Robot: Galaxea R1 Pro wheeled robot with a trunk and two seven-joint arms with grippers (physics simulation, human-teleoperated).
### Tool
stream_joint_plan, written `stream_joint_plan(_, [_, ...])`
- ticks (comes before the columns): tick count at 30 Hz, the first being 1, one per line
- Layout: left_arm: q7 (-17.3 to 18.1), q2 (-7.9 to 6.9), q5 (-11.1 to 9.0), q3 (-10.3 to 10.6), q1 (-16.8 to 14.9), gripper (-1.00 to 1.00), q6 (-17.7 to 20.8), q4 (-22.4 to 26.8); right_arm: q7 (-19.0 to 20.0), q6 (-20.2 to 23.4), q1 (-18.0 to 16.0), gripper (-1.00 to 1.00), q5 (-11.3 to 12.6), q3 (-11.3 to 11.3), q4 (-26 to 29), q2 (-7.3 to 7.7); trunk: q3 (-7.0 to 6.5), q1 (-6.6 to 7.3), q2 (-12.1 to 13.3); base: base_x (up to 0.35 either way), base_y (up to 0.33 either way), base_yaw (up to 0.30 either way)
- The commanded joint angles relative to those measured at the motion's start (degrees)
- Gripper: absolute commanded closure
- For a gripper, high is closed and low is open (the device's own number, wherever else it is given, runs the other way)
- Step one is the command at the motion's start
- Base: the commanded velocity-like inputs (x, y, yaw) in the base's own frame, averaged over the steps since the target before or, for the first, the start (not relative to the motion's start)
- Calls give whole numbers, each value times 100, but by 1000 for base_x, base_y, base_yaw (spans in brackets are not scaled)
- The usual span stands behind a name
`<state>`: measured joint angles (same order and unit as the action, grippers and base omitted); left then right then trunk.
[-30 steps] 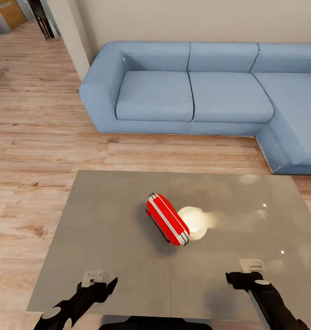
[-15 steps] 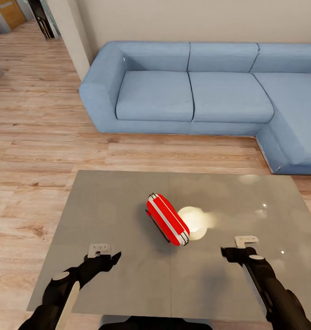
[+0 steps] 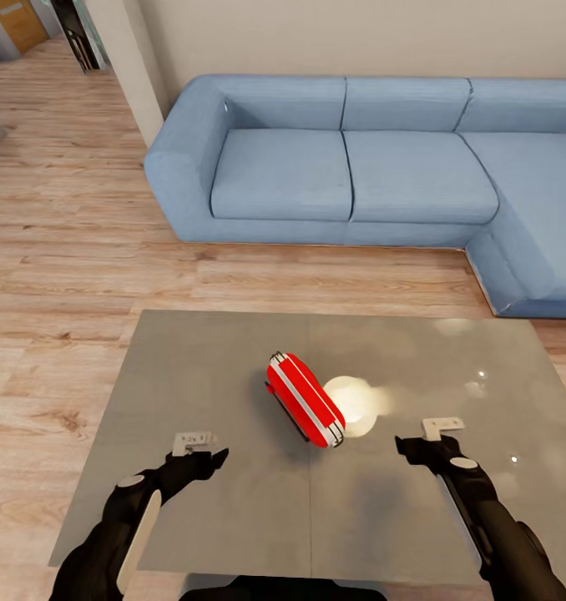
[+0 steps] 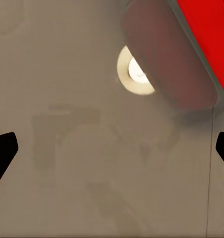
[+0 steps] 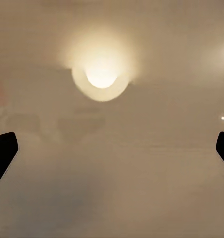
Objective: Turn on the radio receiver that's on the table in the living room.
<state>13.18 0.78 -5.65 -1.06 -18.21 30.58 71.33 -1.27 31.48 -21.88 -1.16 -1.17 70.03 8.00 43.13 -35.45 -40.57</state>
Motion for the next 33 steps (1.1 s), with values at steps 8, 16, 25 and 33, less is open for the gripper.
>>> stream_joint_plan(8, [0,35,15,9,-14,-100,-14,-44,31,-4,0,-100,16,146,7,0,0,0,0,0,0,0])
stream_joint_plan(16, [0,36,-1,17,-19,-100,-16,-56,38,-9,0,-100,19,298,5,-6,0,0,0,0,0,0])
stream_joint_plan(25, [0,37,-11,18,-55,-100,-30,-198,39,30,0,-100,15,319,31,-1,0,0,0,0,0,0])
stream_joint_plan(33, [0,37,-4,18,-181,-100,-37,-528,81,10,0,-100,-8,339,73,1,0,0,0,0,0,0])
